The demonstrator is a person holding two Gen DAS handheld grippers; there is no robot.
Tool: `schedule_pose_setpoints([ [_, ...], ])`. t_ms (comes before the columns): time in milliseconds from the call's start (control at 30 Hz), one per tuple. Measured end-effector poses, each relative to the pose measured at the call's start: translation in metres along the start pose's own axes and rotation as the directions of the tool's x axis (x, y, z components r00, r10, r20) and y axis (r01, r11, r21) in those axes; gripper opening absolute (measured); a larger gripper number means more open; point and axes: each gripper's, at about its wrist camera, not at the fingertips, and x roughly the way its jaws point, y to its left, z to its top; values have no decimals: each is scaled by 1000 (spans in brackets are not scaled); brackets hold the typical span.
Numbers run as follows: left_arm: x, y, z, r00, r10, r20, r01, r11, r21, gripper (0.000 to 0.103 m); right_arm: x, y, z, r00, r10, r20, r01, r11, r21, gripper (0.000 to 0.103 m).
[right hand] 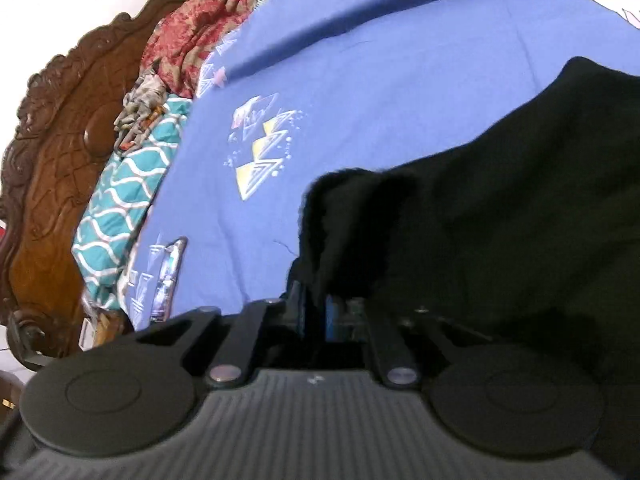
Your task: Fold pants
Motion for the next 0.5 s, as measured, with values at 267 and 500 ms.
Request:
schedule_pose_setpoints([
  [267, -59, 25, -17, 972, -223, 76, 231, 964, -130, 52, -39, -34, -10, 996, -37, 81, 35, 999, 25, 11],
  [500, -46, 69, -2, 972, -188, 139, 227, 901, -369, 45, -21, -60, -29, 996, -10, 94, -8, 982, 188, 20],
])
